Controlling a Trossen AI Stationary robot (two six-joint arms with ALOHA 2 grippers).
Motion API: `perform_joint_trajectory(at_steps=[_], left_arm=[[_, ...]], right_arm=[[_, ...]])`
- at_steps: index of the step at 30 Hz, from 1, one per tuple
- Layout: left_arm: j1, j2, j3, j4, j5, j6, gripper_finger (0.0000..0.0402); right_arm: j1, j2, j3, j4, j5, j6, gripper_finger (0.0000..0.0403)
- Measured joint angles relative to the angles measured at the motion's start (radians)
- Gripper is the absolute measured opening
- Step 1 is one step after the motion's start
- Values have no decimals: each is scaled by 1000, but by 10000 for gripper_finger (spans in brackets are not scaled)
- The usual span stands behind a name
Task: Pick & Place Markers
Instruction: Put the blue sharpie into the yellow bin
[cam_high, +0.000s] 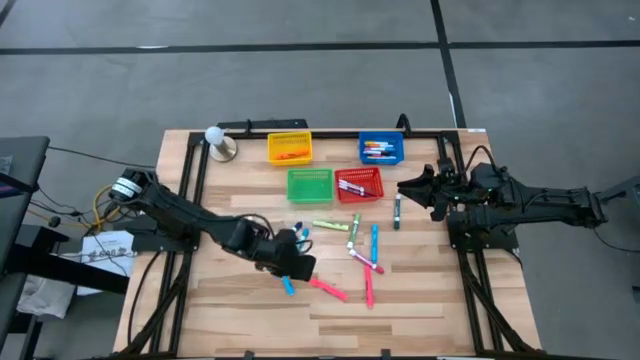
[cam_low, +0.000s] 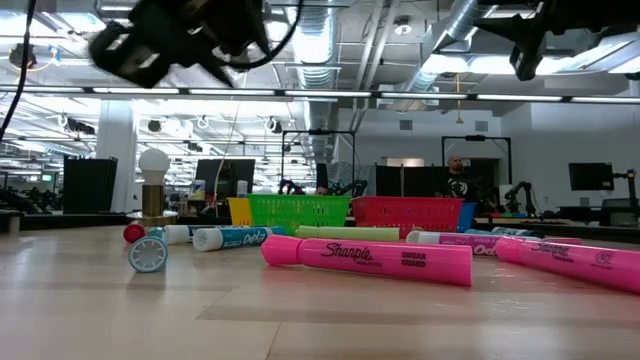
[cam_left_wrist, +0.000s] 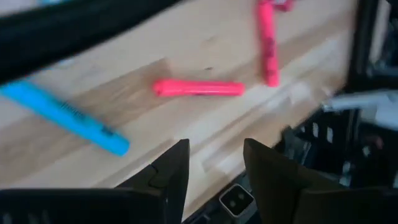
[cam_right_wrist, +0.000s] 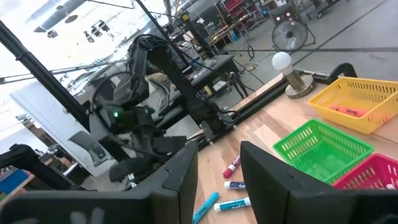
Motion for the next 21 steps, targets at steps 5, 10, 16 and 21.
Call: perform_joint_trajectory(at_steps=[5,10,16,21], left_arm=[[-55,0,-72,-1,-14,-201,166],[-94,0,-145,1,-10,-365,184],[-108,-1,-177,1,-22,-428,193],[-87,-1,-198,7,-29,-429,188]], right_arm=[[0,0,0,-6,0,0,111],[0,0,0,-12,0,0,111],[0,0,0,-36,0,0,111],[0,0,0,-38,0,0,111]])
